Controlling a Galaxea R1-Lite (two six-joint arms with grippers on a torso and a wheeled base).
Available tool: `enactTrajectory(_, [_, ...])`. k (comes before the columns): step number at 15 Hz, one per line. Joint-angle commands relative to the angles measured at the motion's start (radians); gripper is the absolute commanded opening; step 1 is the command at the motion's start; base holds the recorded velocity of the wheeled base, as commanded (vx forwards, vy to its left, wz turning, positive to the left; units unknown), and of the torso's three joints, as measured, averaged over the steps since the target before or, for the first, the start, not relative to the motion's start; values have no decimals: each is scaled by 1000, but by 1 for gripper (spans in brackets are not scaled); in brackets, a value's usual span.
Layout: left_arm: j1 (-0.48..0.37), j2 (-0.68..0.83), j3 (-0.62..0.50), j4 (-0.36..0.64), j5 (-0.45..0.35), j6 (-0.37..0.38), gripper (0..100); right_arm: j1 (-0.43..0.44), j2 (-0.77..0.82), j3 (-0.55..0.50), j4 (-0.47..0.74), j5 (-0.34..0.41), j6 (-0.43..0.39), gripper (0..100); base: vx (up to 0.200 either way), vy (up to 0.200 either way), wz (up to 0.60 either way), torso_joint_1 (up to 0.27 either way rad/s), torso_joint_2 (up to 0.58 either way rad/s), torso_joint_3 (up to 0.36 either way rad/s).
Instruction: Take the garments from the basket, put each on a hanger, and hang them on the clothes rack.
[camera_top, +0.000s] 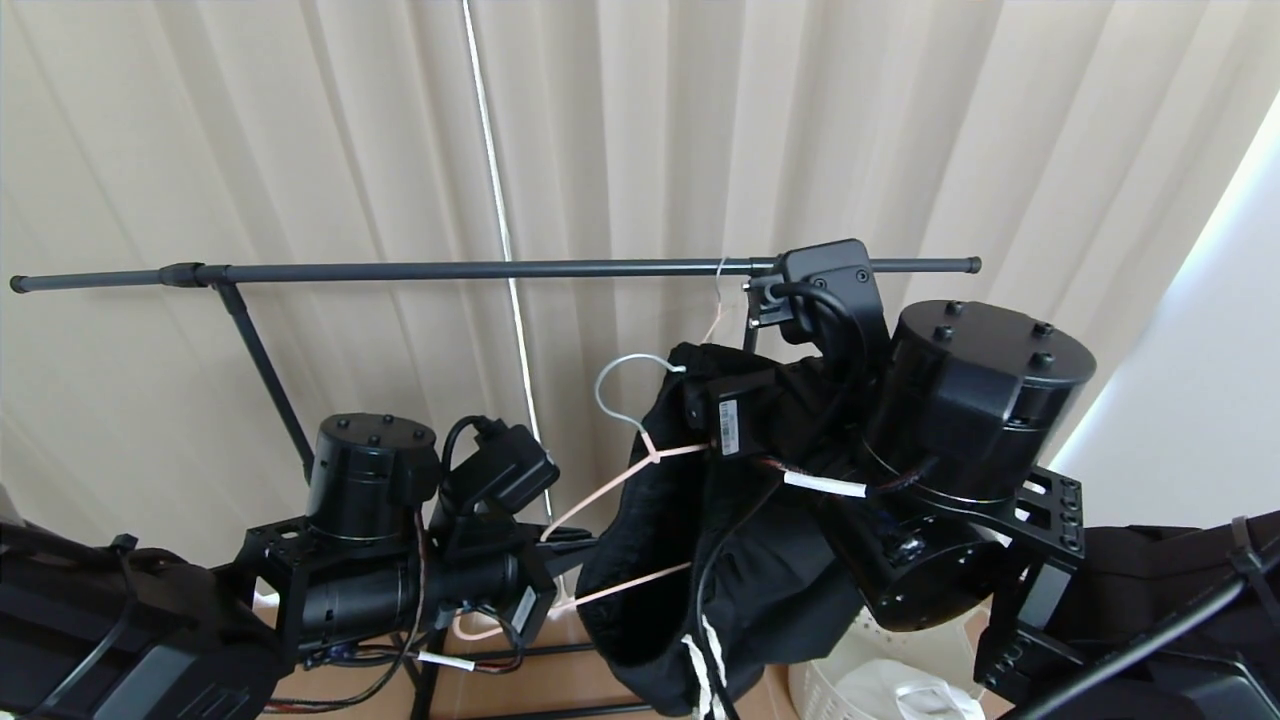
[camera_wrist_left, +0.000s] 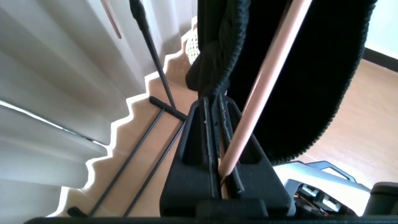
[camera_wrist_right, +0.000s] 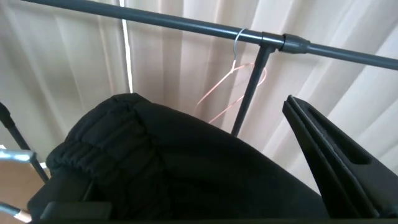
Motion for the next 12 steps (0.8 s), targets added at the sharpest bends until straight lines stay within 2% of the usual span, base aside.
enactTrajectory(1, [-1,0,-7,-1,0,-1,0,2,35,-8,-1,-2,0,100,0,0,0,0,0,0])
enactTrajectory(7, [2,9,-21,-1,3,-43,0,8,72,-4,-1,-5,2,100,0,0,0,0,0,0])
enactTrajectory(12, [2,34,-54,-1,67,-90,0,8,68,6,3,-6,0,100,0,0,0,0,0,0])
